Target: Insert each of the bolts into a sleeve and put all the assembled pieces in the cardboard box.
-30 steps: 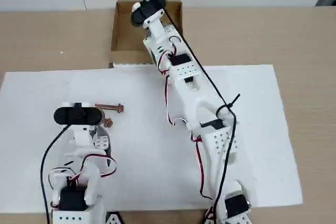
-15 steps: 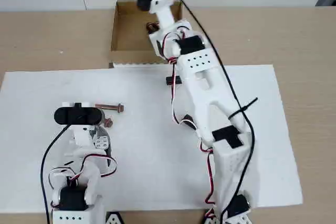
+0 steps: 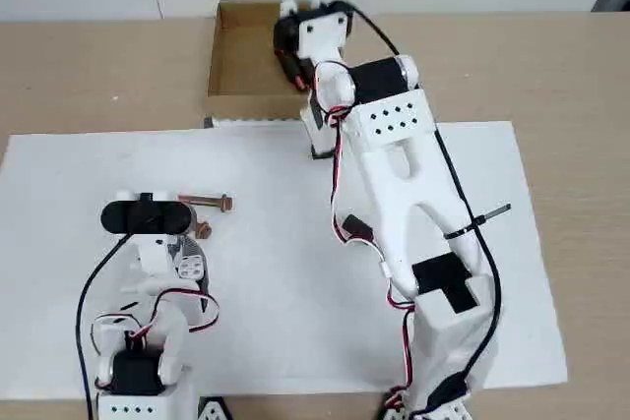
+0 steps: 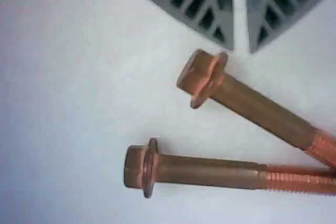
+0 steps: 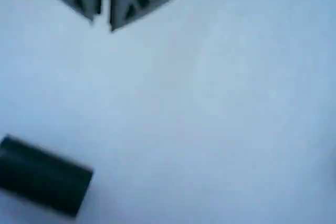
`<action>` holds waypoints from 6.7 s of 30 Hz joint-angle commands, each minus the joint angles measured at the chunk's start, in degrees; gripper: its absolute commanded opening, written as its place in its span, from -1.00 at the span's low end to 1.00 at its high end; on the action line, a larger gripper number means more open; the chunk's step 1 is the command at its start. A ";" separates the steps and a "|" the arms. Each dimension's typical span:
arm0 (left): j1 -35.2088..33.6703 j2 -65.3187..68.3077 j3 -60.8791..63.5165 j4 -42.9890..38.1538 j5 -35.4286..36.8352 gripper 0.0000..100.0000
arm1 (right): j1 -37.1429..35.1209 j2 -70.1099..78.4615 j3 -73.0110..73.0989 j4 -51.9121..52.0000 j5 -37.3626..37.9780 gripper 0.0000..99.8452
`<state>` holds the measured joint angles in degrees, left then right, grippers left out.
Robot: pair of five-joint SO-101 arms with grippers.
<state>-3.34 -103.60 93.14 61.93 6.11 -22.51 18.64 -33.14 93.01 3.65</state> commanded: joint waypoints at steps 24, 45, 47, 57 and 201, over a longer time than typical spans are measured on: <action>-0.35 -0.53 -0.13 -0.18 -0.18 -0.99 | -1.89 -22.64 38.42 -1.01 26.37 -0.78; -0.35 -0.53 -0.13 -0.18 -0.26 -0.99 | 2.42 -17.80 53.01 -21.05 32.53 -0.67; -0.35 -0.53 -0.13 -0.18 -0.26 -0.99 | 3.12 -15.34 52.22 -21.49 32.53 -0.67; -0.35 -0.53 -0.13 -0.18 -0.26 -0.99 | 3.47 -9.27 50.73 -23.78 33.58 -0.67; 1.58 133.63 -104.57 23.03 -88.79 -0.83 | 22.99 -46.37 63.21 -6.90 20.75 -0.99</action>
<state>-2.11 29.76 -9.63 84.53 -75.82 0.26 -26.37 30.24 86.95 24.31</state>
